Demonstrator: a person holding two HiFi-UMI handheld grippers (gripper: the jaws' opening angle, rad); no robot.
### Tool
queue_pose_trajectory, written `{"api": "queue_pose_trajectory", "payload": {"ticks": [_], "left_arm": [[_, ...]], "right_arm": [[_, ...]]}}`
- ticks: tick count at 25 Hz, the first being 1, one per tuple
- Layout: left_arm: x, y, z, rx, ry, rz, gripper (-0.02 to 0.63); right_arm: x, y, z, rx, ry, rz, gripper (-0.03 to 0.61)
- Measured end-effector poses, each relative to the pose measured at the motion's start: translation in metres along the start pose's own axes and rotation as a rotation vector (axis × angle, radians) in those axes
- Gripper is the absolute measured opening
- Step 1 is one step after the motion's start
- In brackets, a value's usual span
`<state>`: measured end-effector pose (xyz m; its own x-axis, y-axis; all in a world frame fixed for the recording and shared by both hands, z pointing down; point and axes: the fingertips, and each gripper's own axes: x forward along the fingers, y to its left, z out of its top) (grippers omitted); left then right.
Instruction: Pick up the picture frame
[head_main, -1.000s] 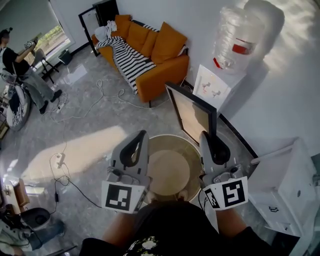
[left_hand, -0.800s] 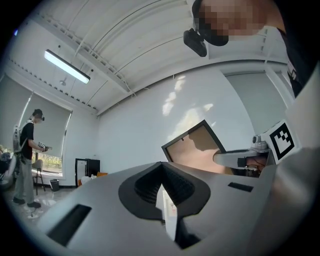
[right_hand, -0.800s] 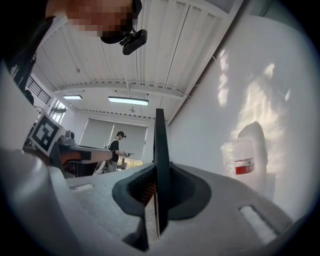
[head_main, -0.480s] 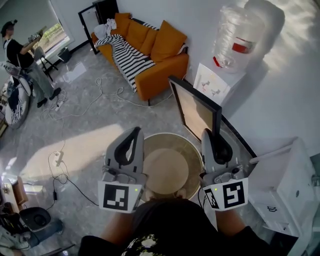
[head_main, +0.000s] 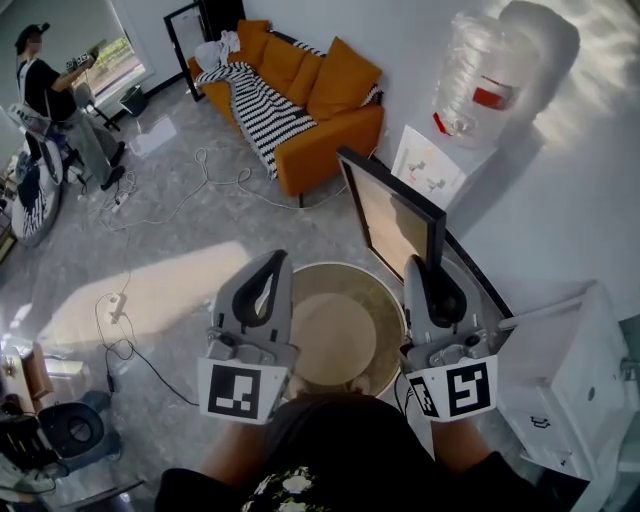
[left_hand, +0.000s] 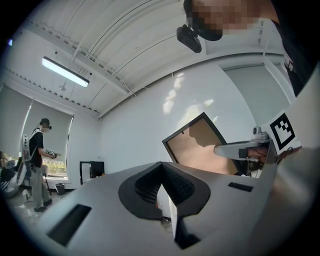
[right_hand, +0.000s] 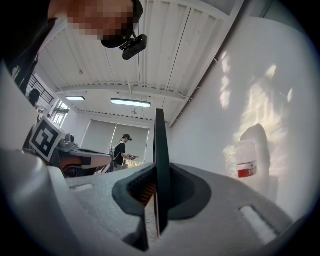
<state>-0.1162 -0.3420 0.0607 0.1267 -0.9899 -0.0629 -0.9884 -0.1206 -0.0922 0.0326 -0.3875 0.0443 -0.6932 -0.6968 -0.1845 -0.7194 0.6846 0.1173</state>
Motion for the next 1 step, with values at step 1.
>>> {"api": "queue_pose_trajectory", "payload": {"ticks": [1], "left_arm": [[0.0004,0.0005,-0.0005,-0.001,0.001,-0.001,0.014]], "right_arm": [[0.0004,0.0005,-0.0004,0.001,0.0,0.001,0.046]]}}
